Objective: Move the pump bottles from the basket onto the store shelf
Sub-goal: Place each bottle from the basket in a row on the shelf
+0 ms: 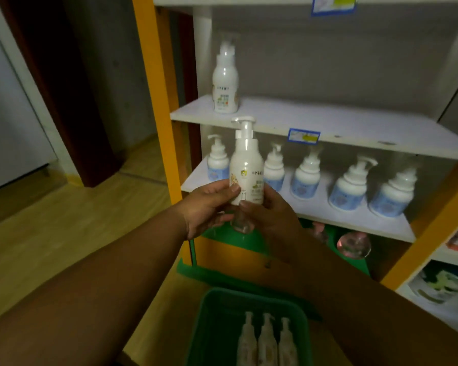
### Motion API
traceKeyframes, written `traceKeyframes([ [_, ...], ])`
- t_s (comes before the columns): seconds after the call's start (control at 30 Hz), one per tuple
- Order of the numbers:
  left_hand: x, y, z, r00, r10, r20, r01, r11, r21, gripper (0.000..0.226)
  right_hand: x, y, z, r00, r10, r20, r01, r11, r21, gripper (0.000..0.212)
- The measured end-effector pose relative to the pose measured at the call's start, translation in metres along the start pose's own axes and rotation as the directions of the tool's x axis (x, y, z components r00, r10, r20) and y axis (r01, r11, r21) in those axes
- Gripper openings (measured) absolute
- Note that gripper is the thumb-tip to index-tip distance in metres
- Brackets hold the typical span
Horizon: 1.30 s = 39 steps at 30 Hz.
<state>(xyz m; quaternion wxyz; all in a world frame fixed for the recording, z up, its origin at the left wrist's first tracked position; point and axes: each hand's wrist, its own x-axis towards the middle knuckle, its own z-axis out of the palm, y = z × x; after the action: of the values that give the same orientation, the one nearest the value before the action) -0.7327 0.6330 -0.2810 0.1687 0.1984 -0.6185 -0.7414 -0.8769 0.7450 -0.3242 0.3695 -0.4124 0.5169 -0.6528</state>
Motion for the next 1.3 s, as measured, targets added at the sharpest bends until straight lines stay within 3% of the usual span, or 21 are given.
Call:
traceKeyframes([
  [0.23, -0.003, 0.066, 0.019, 0.973, 0.218, -0.075, -0.201, 0.961, 0.189, 0.051, 0.011, -0.063, 0.015, 0.947, -0.228, -0.226, 0.217, 0.973, -0.076, 0.059],
  [0.4, 0.001, 0.094, 0.034, 0.957, 0.284, -0.055, -0.257, 0.923, 0.285, 0.041, 0.015, -0.090, 0.011, 0.915, -0.303, -0.265, 0.266, 0.949, -0.168, 0.066],
  [0.73, 0.014, 0.117, 0.051, 0.966, 0.257, 0.019, -0.251, 0.922, 0.293, 0.035, 0.011, -0.139, -0.011, 0.923, -0.277, -0.266, 0.183, 0.926, -0.329, 0.049],
  [0.93, 0.030, 0.124, 0.053, 0.944, 0.320, -0.076, -0.282, 0.908, 0.310, 0.037, 0.024, -0.157, -0.015, 0.934, -0.288, -0.211, 0.167, 0.875, -0.455, 0.034],
  [1.07, 0.049, 0.128, 0.043, 0.948, 0.296, -0.113, -0.260, 0.931, 0.256, 0.039, 0.045, -0.168, -0.025, 0.944, -0.271, -0.186, 0.106, 0.786, -0.609, 0.043],
  [1.3, 0.086, 0.145, 0.026, 0.951, 0.305, -0.055, -0.265, 0.892, 0.366, 0.035, 0.086, -0.175, -0.042, 0.968, -0.172, -0.181, 0.024, 0.786, -0.618, 0.045],
])
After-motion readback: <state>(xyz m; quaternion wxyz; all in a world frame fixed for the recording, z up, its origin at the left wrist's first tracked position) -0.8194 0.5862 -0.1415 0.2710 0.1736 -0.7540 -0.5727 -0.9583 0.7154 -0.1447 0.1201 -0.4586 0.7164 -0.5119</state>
